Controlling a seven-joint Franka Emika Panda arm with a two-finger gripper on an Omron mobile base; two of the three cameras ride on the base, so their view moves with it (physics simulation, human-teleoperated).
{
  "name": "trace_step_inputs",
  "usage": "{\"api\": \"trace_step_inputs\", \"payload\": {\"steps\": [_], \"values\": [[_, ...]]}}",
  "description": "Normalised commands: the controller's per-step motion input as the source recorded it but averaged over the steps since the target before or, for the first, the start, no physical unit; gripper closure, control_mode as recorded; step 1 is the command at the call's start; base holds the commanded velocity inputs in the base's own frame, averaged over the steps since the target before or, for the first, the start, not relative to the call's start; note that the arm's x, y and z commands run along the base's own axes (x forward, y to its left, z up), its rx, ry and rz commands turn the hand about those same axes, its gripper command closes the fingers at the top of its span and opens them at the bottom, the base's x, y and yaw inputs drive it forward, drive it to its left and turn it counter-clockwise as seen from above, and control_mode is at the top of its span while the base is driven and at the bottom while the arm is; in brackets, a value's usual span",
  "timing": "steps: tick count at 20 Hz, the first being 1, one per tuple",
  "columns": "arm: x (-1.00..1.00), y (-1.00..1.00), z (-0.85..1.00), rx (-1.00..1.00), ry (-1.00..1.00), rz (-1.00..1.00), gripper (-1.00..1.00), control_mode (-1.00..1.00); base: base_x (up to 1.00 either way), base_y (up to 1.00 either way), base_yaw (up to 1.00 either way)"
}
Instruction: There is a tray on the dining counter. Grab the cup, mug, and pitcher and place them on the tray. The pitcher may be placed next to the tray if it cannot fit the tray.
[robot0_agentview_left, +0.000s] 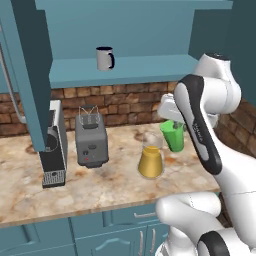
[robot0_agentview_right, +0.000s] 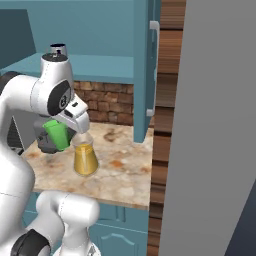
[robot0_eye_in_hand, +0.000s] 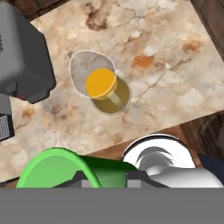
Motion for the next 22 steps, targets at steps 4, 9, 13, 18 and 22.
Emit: {"api": "trace_step_inputs", "payload": {"steps": [4,9,13,18,22], "values": [[-0.02,0.00,0.00,-0.10,0.01,0.13,1.00,-1.00,0.00,0.00,0.00],[0.07,-0.03,0.00,-0.01,0.02,0.11,1.00,-1.00,0.00,0.00,0.00],[0.00,-0.02,0.00,0.00,0.04,0.09,1.00,-1.00,0.00,0.00,0.00],[0.03,0.00,0.00,0.00,0.03,0.08,1.00,-1.00,0.00,0.00,0.00],[0.12,-0.03,0.00,-0.03,0.03,0.14,1.00,-1.00,0.00,0.00,0.00]]}}
